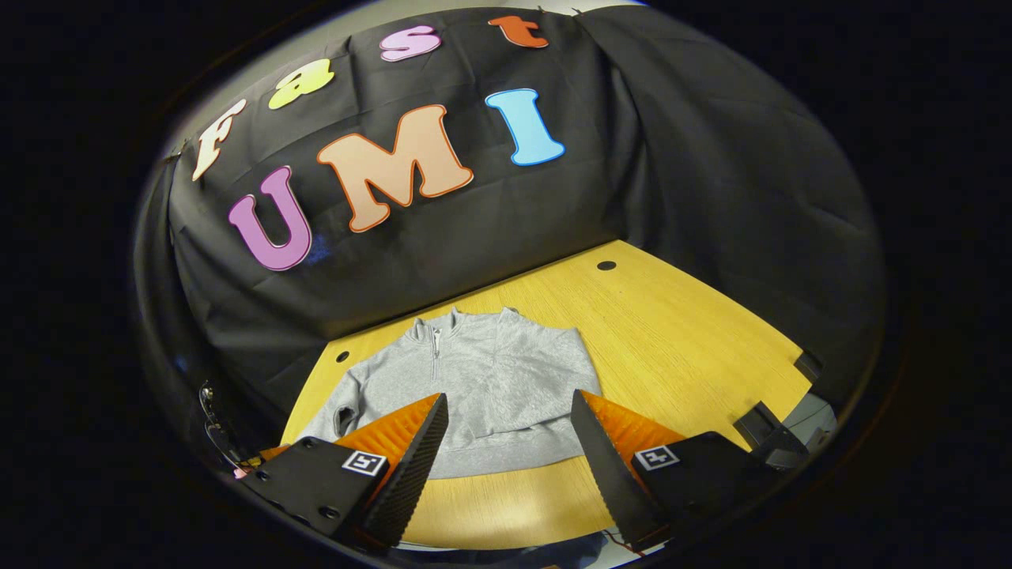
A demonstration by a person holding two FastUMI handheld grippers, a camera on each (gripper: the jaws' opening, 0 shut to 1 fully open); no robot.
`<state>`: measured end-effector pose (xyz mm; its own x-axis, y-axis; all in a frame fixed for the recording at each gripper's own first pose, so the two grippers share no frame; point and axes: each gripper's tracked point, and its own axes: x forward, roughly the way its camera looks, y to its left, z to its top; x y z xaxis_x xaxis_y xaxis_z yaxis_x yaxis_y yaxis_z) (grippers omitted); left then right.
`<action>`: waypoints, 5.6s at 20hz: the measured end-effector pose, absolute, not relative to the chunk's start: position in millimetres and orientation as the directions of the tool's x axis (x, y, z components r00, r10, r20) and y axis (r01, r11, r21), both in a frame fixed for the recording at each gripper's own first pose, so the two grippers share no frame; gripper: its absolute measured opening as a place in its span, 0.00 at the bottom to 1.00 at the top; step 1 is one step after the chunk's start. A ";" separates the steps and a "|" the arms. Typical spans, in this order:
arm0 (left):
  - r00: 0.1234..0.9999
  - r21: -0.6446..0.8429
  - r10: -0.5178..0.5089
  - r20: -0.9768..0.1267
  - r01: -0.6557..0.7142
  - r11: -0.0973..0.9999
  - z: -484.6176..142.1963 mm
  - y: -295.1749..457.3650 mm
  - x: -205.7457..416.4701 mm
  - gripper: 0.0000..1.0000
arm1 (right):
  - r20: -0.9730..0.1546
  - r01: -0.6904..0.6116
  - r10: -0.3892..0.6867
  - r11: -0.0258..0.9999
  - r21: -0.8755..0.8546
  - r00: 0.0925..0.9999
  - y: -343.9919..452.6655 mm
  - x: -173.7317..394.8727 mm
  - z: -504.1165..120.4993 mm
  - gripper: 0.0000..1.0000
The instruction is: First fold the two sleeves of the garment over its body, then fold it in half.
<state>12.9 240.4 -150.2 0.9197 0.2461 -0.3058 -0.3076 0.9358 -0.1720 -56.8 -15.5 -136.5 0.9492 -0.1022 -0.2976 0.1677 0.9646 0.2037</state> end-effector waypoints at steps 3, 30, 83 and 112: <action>0.949 -0.198 0.182 -0.258 -0.236 0.951 -123.7 200.7 36.6 0.00 | -0.304 0.177 -0.107 0.961 0.214 0.947 -28.2 -59.3 -141.3 0.94; 0.880 0.124 -0.346 -0.326 0.402 0.907 -133.5 -177.0 241.6 0.00 | -0.401 0.085 -0.010 0.982 0.170 0.916 -101.8 15.4 -166.9 0.94; 0.849 0.188 0.108 -0.517 -0.011 0.982 -255.3 85.5 62.4 0.74 | -0.747 -0.196 0.045 0.974 -0.115 0.663 -52.6 54.6 -346.4 0.35; 0.952 -0.176 -0.135 -0.274 0.088 0.980 -122.7 32.6 107.1 0.00 | -0.522 -0.186 0.233 0.972 0.141 0.820 -2.5 103.2 -233.2 0.04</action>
